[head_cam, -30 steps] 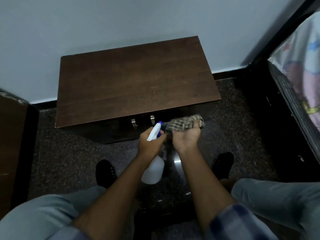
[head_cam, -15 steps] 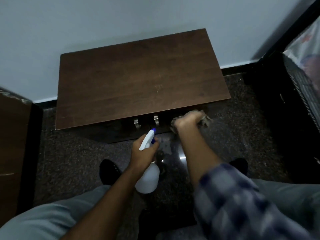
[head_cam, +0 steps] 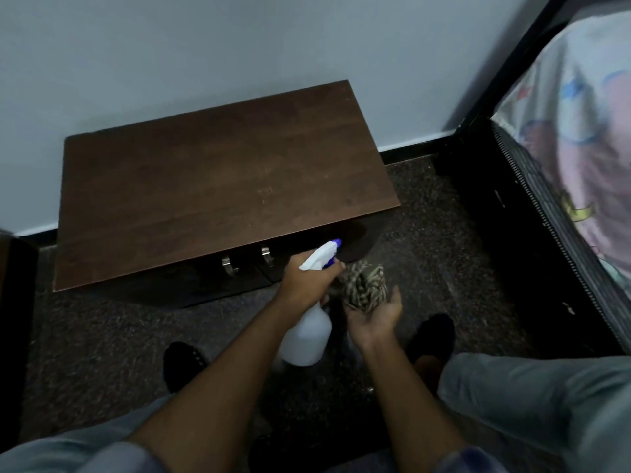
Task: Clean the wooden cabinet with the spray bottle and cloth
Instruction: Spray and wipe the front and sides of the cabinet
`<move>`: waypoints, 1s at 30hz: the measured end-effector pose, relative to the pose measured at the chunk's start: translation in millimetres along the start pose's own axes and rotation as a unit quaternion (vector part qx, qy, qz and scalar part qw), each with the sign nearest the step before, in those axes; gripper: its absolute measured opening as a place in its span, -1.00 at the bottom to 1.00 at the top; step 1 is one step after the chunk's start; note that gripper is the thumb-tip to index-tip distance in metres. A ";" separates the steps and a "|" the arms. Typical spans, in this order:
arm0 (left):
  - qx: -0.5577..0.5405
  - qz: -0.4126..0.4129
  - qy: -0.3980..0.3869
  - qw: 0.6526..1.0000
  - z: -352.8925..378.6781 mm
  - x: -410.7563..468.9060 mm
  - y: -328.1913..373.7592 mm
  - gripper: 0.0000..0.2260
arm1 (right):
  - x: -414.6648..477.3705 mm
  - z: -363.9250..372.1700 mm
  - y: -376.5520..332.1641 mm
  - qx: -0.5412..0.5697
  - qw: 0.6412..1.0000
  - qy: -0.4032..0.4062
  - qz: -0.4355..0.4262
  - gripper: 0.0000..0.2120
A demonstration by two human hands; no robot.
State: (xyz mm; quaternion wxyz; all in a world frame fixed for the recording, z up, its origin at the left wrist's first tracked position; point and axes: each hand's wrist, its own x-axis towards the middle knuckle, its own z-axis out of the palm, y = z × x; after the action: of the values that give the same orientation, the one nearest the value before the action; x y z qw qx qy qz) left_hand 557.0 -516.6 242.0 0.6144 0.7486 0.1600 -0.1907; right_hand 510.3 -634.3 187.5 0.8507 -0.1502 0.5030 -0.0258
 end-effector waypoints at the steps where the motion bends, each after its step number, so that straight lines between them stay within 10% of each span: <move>1: 0.007 -0.012 0.012 1.000 6.3 3.2 3.8 -0.93 | 1.4 2.4 -1.0 0.012 1.000 -0.004 0.001 -0.39; 11: 0.006 -0.005 0.025 1.000 3.0 17.4 0.1 -0.93 | 10.7 69.2 -27.7 0.103 0.986 -0.107 -0.081 -0.53; 30: -0.007 0.012 0.032 0.999 -10.0 7.2 -14.1 -0.98 | 45.9 110.1 -16.1 -0.071 0.997 -0.017 -0.033 -0.59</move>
State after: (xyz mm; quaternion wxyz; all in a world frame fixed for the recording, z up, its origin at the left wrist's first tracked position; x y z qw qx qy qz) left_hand 557.6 -504.0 228.2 0.6161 0.7521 0.1720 -0.1585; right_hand 629.7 -633.3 202.5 0.8449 -0.2272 0.4840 -0.0151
